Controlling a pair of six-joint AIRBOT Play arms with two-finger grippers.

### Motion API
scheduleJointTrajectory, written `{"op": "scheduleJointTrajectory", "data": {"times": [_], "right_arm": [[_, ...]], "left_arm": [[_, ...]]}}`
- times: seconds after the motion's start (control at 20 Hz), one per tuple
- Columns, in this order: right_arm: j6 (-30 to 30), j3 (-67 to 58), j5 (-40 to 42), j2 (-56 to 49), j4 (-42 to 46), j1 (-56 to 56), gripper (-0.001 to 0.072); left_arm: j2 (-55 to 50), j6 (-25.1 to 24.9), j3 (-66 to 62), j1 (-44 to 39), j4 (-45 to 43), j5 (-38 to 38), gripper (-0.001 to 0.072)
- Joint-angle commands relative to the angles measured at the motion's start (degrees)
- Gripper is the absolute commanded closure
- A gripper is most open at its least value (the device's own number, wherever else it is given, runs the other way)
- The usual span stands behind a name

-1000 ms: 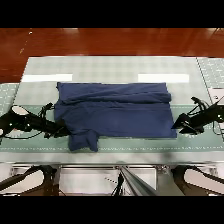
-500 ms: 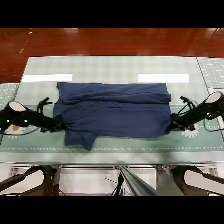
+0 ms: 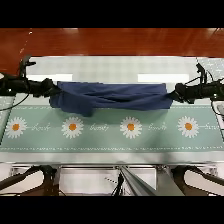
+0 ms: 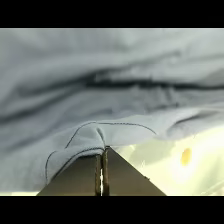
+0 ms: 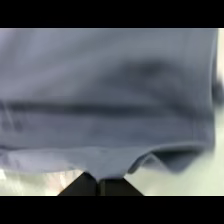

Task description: Fold the shirts.

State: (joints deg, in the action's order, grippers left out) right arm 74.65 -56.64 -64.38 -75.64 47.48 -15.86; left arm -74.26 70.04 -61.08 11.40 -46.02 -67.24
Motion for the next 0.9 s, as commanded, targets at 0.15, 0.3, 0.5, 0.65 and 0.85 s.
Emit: {"op": "scheduleJointTrajectory", "data": {"times": [0.15, 0.3, 0.5, 0.65, 0.85], "right_arm": [[-3.1, -3.9, 13.7, -8.9, -8.2, 0.0, 0.0694], [-3.8, -6.7, 16.2, -12.5, -8.2, 0.0, 0.0694], [-3.8, -7.0, 15.8, -16.2, -8.1, 0.5, 0.0693], [-4.3, -7.0, 17.1, -18.2, -6.6, 4.2, 0.0691], [-3.9, -7.0, 19.1, -17.8, -1.6, 5.2, 0.0691]], "left_arm": [[-18.0, 0.3, -17.4, -0.2, 5.3, 0.2, 0.0677], [-25.1, 2.4, -25.2, 0.0, 6.2, -0.3, 0.0678], [-31.5, 2.8, -27.9, 0.0, 6.2, -1.9, 0.0677], [-35.0, 2.9, -27.9, 0.2, 6.1, -5.6, 0.0677], [-35.5, 6.3, -28.0, 3.2, 5.3, -8.5, 0.0421]]}}
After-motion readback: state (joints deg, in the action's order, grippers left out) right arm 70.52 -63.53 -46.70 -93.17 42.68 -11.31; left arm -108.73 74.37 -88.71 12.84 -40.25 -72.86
